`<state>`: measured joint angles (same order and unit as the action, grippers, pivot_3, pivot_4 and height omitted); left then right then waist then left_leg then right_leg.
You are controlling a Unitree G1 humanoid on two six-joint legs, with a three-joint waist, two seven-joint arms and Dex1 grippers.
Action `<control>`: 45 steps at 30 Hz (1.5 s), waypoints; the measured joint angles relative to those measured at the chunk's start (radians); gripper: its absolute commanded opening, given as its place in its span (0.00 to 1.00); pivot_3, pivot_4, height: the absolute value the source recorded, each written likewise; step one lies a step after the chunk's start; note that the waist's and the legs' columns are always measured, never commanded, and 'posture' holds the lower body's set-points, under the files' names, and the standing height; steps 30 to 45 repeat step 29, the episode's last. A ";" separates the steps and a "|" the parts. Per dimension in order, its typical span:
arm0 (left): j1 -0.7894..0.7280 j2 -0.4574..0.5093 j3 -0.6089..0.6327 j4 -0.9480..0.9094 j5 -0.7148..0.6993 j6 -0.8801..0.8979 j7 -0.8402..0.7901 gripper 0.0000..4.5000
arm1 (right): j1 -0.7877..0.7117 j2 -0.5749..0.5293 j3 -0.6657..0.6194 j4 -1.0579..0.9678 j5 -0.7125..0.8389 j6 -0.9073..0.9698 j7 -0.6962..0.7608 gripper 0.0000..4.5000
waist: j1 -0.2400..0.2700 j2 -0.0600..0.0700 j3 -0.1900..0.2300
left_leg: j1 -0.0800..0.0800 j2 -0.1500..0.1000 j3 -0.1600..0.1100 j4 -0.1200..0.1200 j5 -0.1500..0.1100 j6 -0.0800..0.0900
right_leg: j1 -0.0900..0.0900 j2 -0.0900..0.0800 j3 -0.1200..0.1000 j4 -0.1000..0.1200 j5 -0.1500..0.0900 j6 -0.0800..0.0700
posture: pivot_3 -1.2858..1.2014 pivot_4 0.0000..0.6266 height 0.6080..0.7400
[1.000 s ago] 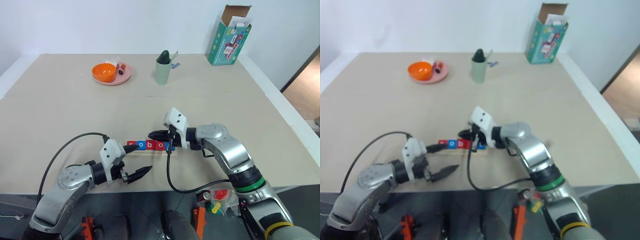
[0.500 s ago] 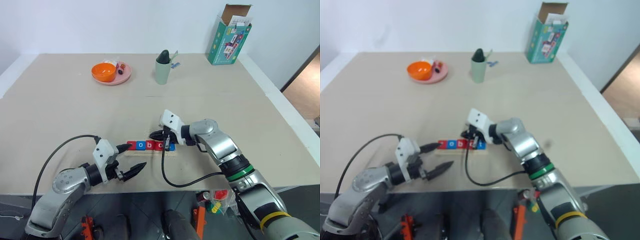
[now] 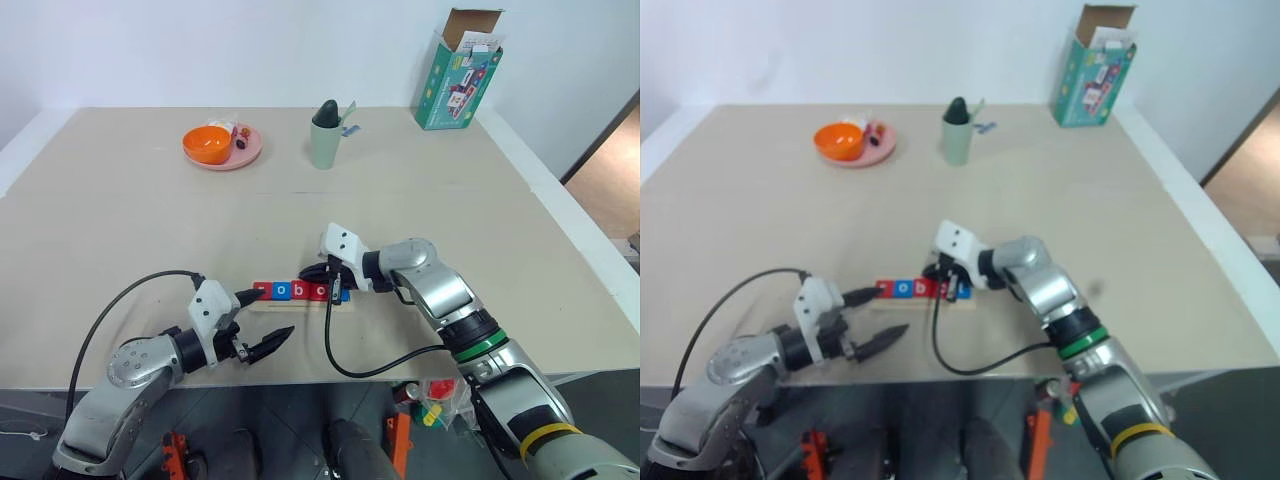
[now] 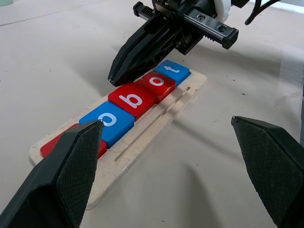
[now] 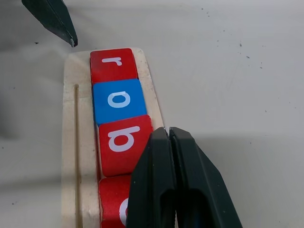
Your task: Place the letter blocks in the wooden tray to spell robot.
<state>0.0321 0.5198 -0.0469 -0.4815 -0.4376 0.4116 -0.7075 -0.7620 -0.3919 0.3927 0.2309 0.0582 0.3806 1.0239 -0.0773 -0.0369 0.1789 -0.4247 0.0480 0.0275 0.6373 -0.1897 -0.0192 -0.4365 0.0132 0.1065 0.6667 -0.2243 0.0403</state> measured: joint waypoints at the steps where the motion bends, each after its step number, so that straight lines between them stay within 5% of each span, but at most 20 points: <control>1: -0.003 0.000 -0.002 0.000 0.001 0.000 0.000 1.00 | 0.001 -0.002 0.000 0.000 -0.004 0.000 0.001 0.01 | 0.000 0.000 0.000 | 0.000 0.000 0.000 0.000 0.000 0.000 | 0.000 0.000 0.000 0.000 0.000 0.000 | 0.52 0.24 1.00; 11: -0.004 -0.001 -0.005 0.000 0.006 0.000 0.002 1.00 | 0.005 0.009 -0.010 0.000 -0.003 -0.006 -0.011 0.01 | 0.000 0.000 0.000 | 0.000 0.000 0.000 0.000 0.000 0.000 | 0.000 0.000 0.000 0.000 0.000 0.000 | 0.52 0.24 1.00; 18: -0.008 -0.016 0.035 0.004 -0.001 -0.001 0.025 1.00 | 0.003 0.013 -0.141 -0.048 0.108 0.092 -0.021 0.50 | 0.000 0.000 0.000 | 0.000 0.000 0.000 0.000 0.000 0.000 | 0.000 0.000 0.000 0.000 0.001 0.001 | 0.52 0.24 1.00; 25: -0.099 0.019 0.137 0.149 0.027 -0.028 0.051 1.00 | 0.109 -0.134 -0.276 -0.120 0.235 0.128 0.072 0.99 | 0.005 0.000 0.000 | 0.000 0.000 0.000 0.000 0.000 0.000 | 0.001 0.000 -0.001 0.000 -0.001 0.000 | 0.52 0.24 1.00; 29: -0.132 0.090 0.205 0.266 0.047 -0.098 0.013 1.00 | 0.176 -0.209 -0.323 -0.094 0.242 0.117 0.083 0.99 | -0.001 0.000 0.000 | 0.000 0.000 0.001 -0.001 0.000 0.000 | -0.001 0.000 0.000 0.000 -0.001 0.000 | 0.52 0.24 1.00; 45: -0.132 0.090 0.205 0.266 0.047 -0.098 0.013 1.00 | 0.176 -0.209 -0.323 -0.094 0.242 0.117 0.083 0.99 | -0.001 0.000 0.000 | 0.000 0.000 0.001 -0.001 0.000 0.000 | -0.001 0.000 0.000 0.000 -0.001 0.000 | 0.52 0.24 1.00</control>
